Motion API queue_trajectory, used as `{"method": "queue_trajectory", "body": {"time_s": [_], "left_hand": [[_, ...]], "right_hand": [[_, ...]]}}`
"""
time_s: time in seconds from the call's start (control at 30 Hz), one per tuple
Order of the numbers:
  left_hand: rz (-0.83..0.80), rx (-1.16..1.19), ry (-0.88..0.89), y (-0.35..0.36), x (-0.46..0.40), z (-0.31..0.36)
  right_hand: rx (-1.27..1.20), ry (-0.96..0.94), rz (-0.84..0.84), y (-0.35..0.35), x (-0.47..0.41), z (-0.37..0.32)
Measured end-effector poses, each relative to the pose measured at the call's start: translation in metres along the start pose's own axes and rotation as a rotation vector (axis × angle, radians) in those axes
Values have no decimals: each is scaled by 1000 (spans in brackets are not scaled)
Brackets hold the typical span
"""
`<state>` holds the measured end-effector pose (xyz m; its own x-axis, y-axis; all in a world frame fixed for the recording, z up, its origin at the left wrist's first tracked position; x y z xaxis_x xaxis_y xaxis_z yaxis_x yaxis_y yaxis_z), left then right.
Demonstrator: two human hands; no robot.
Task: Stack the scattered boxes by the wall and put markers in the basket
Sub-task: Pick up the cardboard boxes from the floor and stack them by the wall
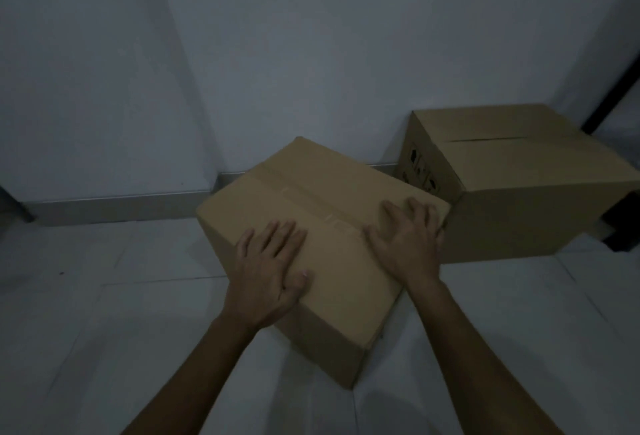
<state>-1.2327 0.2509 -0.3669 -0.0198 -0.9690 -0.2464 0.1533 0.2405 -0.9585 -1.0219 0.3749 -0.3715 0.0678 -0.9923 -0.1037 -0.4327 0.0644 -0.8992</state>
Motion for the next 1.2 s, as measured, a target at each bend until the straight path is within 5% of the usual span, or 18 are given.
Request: {"method": "queue_trajectory", "body": {"time_s": [0.33, 0.5, 0.67, 0.97, 1.2], "left_hand": [[-83, -192, -104, 5, -18, 28], [-39, -137, 59, -2, -40, 20], [-8, -26, 109, 5, -37, 21], [5, -41, -65, 16, -73, 55], [-34, -187, 127, 31, -114, 54]], "right_hand": [[43, -188, -198, 0, -53, 11], [-26, -26, -4, -15, 29, -11], [17, -98, 207, -15, 97, -33], [13, -183, 364, -33, 29, 9], [85, -376, 420, -47, -37, 30]]}}
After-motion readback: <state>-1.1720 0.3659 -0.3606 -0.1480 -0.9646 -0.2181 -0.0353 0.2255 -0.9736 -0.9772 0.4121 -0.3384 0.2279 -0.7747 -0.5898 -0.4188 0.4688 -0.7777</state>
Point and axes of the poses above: each hand's wrist, its own x-axis away from the middle knuckle, its own y-axis out of the palm, z = x × y, the point moved 9 cm from there along -x, towards the middle knuckle, and after that the axes turned 1 degree about y, right-handed, at the moved point
